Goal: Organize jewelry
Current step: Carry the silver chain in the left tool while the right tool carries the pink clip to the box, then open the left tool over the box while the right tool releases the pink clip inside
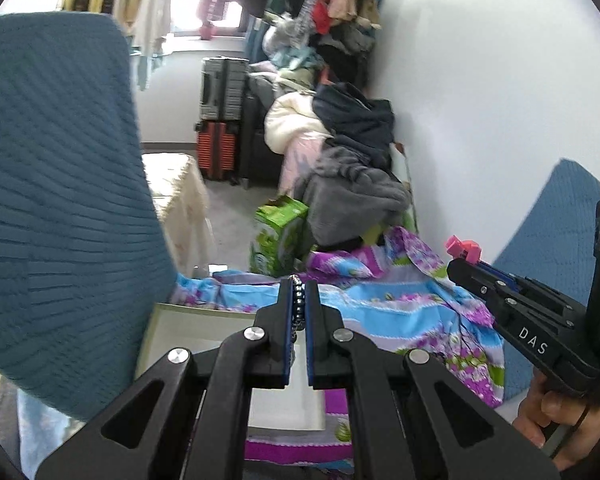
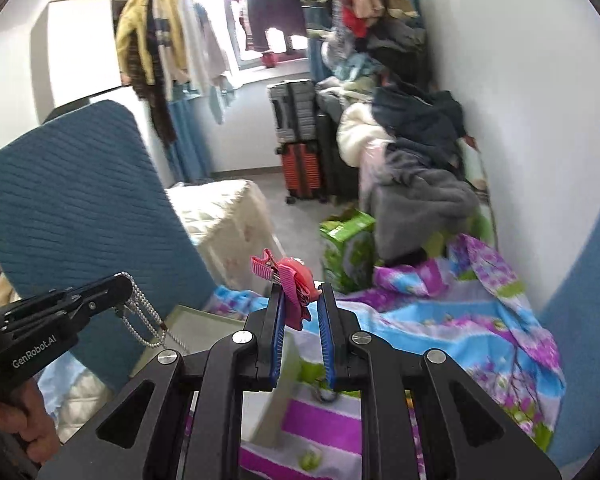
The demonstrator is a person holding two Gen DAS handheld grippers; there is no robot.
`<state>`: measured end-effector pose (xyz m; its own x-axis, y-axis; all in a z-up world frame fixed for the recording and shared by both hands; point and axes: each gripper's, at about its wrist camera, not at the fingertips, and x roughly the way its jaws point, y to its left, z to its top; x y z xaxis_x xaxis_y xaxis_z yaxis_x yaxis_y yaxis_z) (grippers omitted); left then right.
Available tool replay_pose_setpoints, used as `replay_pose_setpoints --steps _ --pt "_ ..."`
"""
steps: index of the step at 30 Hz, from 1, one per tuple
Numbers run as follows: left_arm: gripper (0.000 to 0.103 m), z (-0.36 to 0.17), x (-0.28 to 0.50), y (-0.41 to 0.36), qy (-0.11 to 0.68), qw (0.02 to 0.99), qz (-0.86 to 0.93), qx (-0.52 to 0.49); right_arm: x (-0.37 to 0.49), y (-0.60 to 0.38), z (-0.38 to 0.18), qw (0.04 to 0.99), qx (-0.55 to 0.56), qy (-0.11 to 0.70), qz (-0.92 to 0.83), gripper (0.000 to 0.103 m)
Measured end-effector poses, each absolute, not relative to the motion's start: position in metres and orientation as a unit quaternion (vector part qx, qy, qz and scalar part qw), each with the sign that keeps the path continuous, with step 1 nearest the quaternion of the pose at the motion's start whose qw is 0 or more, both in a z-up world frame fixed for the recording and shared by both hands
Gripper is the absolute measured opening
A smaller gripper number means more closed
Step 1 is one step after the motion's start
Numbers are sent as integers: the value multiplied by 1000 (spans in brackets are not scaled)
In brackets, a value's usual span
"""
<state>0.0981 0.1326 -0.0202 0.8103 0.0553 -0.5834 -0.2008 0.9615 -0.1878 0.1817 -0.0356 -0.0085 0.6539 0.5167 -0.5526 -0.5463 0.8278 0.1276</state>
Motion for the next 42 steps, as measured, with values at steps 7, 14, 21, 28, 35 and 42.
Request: replay_pose_setpoints --steps 7,14,21,28,35,42 --pt "5 -46 91 169 312 933 111 -142 186 15 -32 886 -42 316 338 14" --pt "5 -86 98 192 344 914 132 -167 189 51 -77 859 -64 357 361 14" --pt "5 -135 104 212 386 891 146 -188 201 75 -125 833 -87 406 366 14" --pt "5 -177 119 219 422 871 147 -204 214 88 -166 814 -109 444 359 14" --pt "5 -202 128 221 448 857 145 -209 218 92 -187 805 -121 466 347 15" --pt "5 -197 129 224 445 857 153 -208 223 88 -189 802 -118 471 347 16"
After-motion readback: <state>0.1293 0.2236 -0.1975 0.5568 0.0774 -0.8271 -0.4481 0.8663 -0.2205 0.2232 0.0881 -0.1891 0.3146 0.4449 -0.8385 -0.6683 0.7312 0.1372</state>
